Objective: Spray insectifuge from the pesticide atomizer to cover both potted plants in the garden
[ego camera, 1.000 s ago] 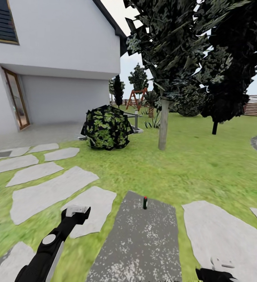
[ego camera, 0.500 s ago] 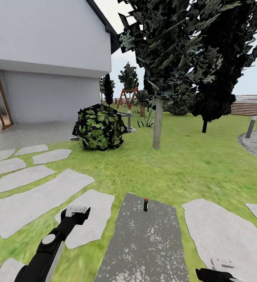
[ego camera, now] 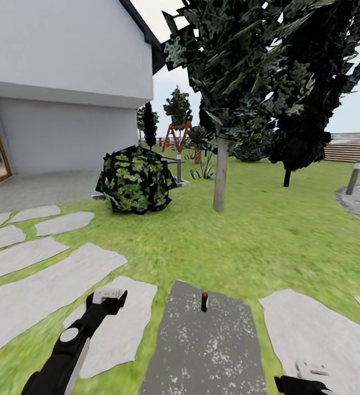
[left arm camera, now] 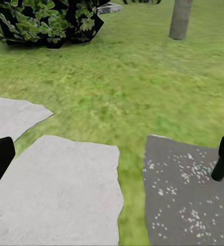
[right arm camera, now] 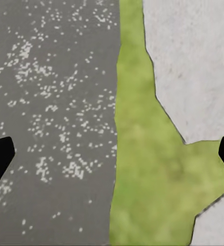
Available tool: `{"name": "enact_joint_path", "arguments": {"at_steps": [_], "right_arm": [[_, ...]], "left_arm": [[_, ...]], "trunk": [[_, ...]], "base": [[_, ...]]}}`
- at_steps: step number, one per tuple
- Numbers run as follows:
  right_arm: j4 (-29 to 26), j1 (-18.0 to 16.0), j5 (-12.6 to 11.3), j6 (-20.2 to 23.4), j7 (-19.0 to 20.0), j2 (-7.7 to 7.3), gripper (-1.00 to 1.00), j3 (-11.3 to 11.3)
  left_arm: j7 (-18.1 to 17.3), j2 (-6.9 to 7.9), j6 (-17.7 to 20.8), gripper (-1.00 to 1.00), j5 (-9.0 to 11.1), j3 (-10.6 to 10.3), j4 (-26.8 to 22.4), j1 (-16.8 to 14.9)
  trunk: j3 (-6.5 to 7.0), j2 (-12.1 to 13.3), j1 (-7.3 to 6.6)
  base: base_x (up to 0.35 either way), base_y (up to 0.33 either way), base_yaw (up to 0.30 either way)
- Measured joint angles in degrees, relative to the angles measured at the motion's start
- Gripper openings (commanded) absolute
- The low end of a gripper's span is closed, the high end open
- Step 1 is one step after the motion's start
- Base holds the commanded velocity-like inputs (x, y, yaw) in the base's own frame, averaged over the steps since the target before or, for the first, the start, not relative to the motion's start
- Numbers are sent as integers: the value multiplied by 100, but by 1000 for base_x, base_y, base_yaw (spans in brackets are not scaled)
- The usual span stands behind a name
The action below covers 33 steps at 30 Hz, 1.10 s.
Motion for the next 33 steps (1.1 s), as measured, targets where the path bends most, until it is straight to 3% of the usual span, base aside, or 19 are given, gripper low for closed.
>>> {"name": "enact_joint_path", "arguments": {"at_steps": [17, 24, 33], "right_arm": [[0, 2, 1, 2, -1, 9, 100, 0], [1, 0, 1, 0, -1, 3, 100, 1], [-17, 0, 1, 9, -1, 1, 100, 0]], "left_arm": [[1, 7, -8, 100, 0, 5, 0, 0], [3, 7, -13, 100, 0, -2, -1, 1], [0, 8, -27, 100, 0, -11, 0, 1]], "trunk": [[0, 0, 0], [0, 0, 1], [0, 0, 2]], "base": [[339, -47, -260], [309, -56, -43], [76, -71, -1]]}}
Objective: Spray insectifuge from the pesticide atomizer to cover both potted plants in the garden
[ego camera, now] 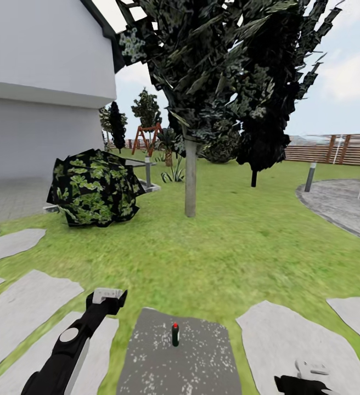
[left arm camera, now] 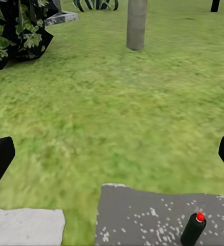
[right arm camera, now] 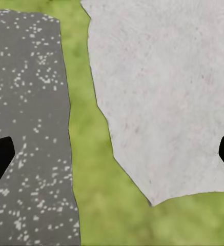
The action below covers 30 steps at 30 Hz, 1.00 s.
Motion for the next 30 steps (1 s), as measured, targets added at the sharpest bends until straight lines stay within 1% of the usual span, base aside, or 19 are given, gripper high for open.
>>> {"name": "enact_joint_path", "arguments": {"at_steps": [7, 19, 23, 24, 25, 26, 29, 30], "right_arm": [[0, 0, 0, 0, 0, 0, 100, 0], [7, 0, 0, -8, 0, 1, 100, 12], [16, -2, 18, -10, -11, 15, 100, 30], [10, -13, 20, -10, -10, 9, 100, 33], [7, -61, 18, -7, -7, 3, 100, 34], [4, -204, 17, -4, -4, -1, 100, 33], [11, -930, 1, 141, 7, -14, 100, 36], [13, -1064, 0, 211, 8, -16, 100, 36]], "left_arm": [[0, 0, 0, 100, 0, -2, 0, 0], [-6, 0, -32, 100, 3, -1, 8, 5], [2, -8, -178, 100, 13, 7, 251, 5], [18, -13, -248, 100, 13, 10, 438, -4], [33, -14, -285, 100, 14, 11, 549, -12], [47, -17, -315, 100, 15, 10, 627, -40], [93, -51, -359, 100, 22, 4, 852, -234], [108, -63, -362, 100, 22, 4, 919, -270]], "trunk": [[0, 0, 0], [0, 0, 1], [0, 0, 1], [0, 0, 1], [0, 0, 1], [0, 0, 1], [1, 0, 1], [0, 0, 1]], "base": [[155, -183, 0], [8, -9, 0], [0, 0, 0], [0, 0, 0], [0, 0, 0], [0, 0, 0], [0, 0, 0], [0, 0, 0]]}}
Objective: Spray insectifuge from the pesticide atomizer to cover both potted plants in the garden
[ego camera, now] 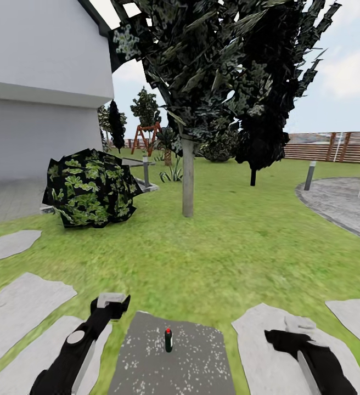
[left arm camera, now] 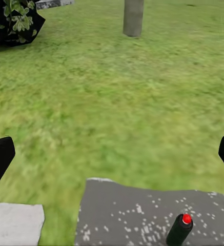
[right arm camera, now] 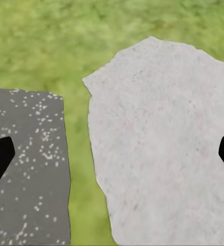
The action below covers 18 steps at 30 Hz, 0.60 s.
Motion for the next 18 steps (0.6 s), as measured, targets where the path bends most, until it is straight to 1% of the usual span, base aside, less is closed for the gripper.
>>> {"name": "enact_joint_path", "arguments": {"at_steps": [1, 2, 3, 4, 5, 6, 8, 11, 12, 16, 18], "right_arm": [[1, -220, -6, 177, 4, -3, 100, 1], [2, -492, -23, 479, 12, -8, 100, 2], [3, -636, -29, 650, 16, -12, 100, 2], [3, -756, -36, 799, 20, -15, 100, 2], [16, -843, -47, 905, 25, -11, 100, 2], [21, -860, -51, 926, 27, -4, 100, 0], [18, -876, -58, 944, 35, 3, 100, 4], [8, -875, -58, 929, 36, 7, 100, 11], [7, -873, -57, 926, 33, 7, 100, 12], [7, -870, -13, 924, 19, 15, 100, 24], [7, -869, -4, 924, 13, 21, 100, 26]], "left_arm": [[34, -26, -14, 100, 0, -2, 169, -79], [97, -53, -76, 100, 4, -10, 479, -255], [139, -63, -166, 100, 10, -14, 707, -408], [198, -72, -367, 100, 18, -20, 1072, -625], [299, -83, -777, 100, 26, -23, 1659, -831], [330, -89, -923, 100, 35, -22, 1827, -874], [371, -95, -1097, 100, 96, -23, 1988, -914], [404, -101, -1281, 100, 194, -40, 2079, -934], [406, -103, -1343, 100, 201, -43, 2090, -935], [414, -136, -1923, 100, 226, -54, 2136, -940], [416, -149, -2043, 100, 227, -50, 2177, -940]], "trunk": [[0, 0, 0], [1, 0, 0], [0, 0, 0], [0, 0, 0], [-1, 0, 0], [-1, 0, 0], [-1, 0, 0], [-1, 0, 0], [-1, 0, 0], [-1, 0, 0], [-1, 0, 0]], "base": [[0, 0, 0], [0, 0, 0], [0, 0, 0], [0, 0, 0], [0, 0, 0], [0, 0, 0], [0, 0, 0], [0, 0, 0], [0, 0, 0], [0, 0, 0], [0, -24, 0]]}}
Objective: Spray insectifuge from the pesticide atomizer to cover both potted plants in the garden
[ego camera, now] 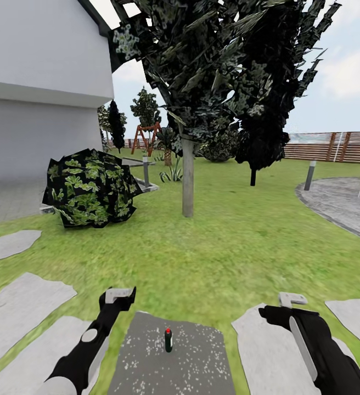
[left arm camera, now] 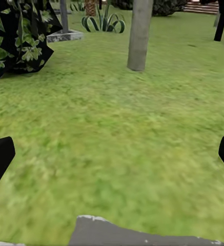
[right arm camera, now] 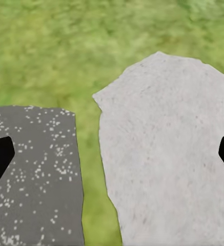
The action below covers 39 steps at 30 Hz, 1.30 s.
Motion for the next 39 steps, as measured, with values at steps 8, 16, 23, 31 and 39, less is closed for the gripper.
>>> {"name": "enact_joint_path", "arguments": {"at_steps": [8, 16, 23, 31, 39], "right_arm": [[4, -1, 10, 3, -6, -3, 100, -3], [6, -1, 10, 0, -2, 5, 100, 1], [4, 5, 10, 3, 0, 5, 100, 1], [2, 7, 5, 3, 1, 4, 100, -6], [2, 3, 6, 0, -2, 4, 100, -8]], "left_arm": [[9, 4, -83, 100, -2, 28, 128, 1], [9, 6, -85, 100, -2, 22, 129, 1], [2, -1, -85, 100, -16, 7, 125, 0], [-1, 5, -82, 100, -23, 18, 117, 0], [5, 20, -84, 100, -26, 27, 96, -1]], "trunk": [[0, 0, 0], [0, 0, 0], [0, 0, 0], [0, 0, -3], [0, 0, 0]], "base": [[0, -271, 147], [0, -322, 251], [1, -323, 129], [178, -265, -124], [38, -34, -168]]}}
